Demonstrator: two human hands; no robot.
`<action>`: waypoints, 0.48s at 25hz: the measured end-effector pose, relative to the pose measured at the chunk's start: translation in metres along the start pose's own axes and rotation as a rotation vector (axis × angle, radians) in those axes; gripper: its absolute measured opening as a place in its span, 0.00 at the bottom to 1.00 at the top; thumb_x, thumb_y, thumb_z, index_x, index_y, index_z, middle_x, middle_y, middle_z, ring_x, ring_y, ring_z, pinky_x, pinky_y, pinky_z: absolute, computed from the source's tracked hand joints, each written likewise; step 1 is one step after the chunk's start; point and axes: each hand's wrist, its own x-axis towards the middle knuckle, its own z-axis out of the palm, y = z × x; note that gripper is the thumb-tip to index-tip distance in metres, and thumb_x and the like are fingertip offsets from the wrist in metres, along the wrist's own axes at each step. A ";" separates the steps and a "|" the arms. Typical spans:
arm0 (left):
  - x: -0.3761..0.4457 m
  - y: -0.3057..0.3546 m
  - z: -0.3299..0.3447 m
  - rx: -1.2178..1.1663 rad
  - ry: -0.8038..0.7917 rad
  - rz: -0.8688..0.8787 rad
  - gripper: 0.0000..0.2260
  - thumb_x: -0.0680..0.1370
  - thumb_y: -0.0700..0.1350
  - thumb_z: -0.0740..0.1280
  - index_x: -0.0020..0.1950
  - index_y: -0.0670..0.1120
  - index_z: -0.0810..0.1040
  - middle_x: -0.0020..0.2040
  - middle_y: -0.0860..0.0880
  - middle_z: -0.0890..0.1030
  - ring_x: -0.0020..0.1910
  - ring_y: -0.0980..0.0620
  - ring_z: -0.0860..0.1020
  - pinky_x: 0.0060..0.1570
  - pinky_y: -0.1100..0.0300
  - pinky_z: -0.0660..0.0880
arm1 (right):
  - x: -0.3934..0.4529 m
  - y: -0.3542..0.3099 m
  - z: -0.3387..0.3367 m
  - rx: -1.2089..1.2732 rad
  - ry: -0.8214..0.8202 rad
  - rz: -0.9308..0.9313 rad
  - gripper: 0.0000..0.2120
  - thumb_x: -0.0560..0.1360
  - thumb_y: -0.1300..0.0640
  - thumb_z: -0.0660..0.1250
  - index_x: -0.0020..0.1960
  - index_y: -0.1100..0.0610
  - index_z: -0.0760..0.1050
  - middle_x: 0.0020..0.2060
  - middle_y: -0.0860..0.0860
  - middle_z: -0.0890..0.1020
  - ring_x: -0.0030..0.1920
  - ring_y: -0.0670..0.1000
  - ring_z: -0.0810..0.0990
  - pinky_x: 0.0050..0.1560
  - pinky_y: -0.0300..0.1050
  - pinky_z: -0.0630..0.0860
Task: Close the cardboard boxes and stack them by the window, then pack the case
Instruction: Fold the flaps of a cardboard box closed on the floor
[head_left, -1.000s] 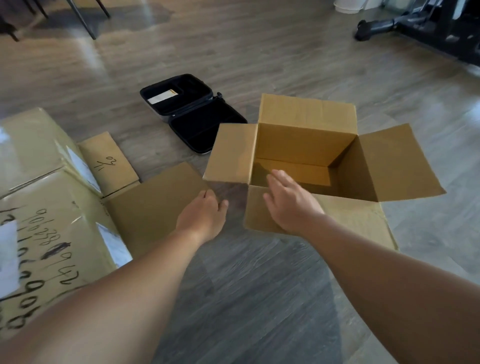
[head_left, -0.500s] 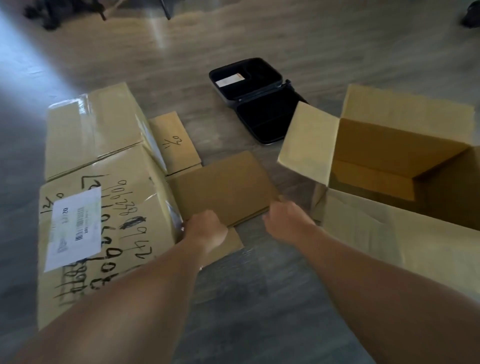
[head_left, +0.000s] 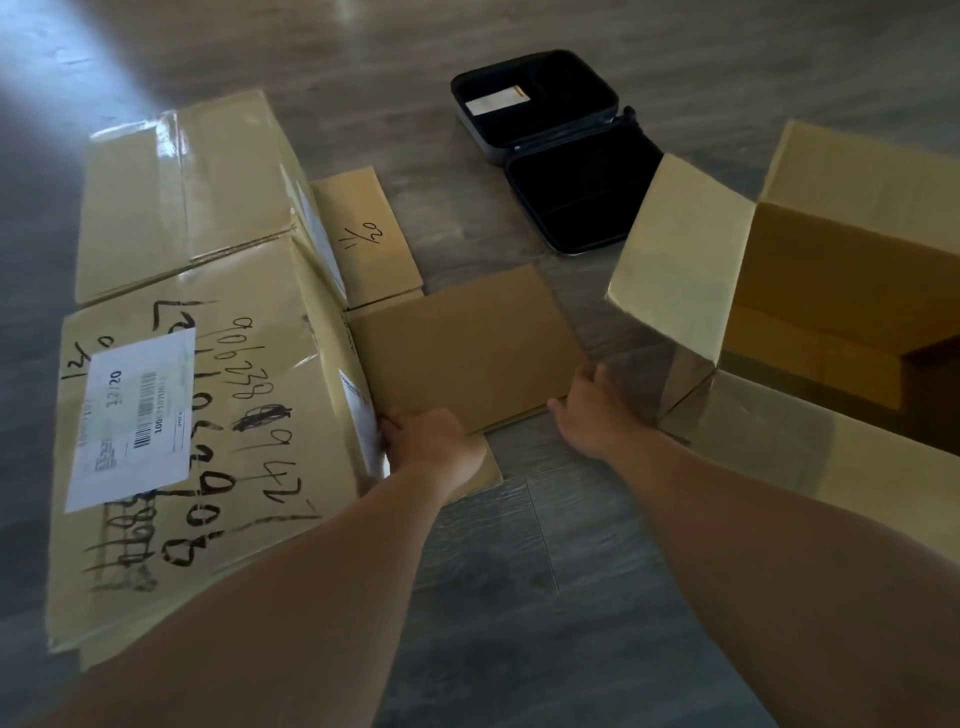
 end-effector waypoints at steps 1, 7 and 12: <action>-0.002 0.000 -0.001 -0.029 0.023 0.004 0.09 0.74 0.47 0.63 0.41 0.42 0.76 0.70 0.28 0.64 0.71 0.30 0.62 0.71 0.41 0.63 | 0.001 0.003 0.000 -0.024 0.004 0.004 0.32 0.81 0.41 0.59 0.77 0.62 0.59 0.77 0.60 0.58 0.75 0.63 0.60 0.70 0.63 0.66; -0.010 0.006 0.012 -0.225 0.114 0.102 0.07 0.72 0.42 0.66 0.35 0.41 0.75 0.70 0.34 0.68 0.55 0.40 0.77 0.47 0.55 0.74 | -0.005 0.049 -0.007 0.032 0.003 -0.027 0.28 0.78 0.42 0.63 0.71 0.60 0.68 0.72 0.55 0.65 0.67 0.60 0.71 0.64 0.59 0.73; -0.009 0.007 0.008 -0.205 0.125 0.087 0.09 0.73 0.43 0.63 0.33 0.43 0.74 0.41 0.39 0.83 0.49 0.38 0.81 0.58 0.42 0.76 | -0.014 0.052 -0.009 0.089 -0.030 -0.017 0.25 0.76 0.43 0.66 0.66 0.59 0.73 0.66 0.54 0.69 0.58 0.57 0.75 0.56 0.51 0.76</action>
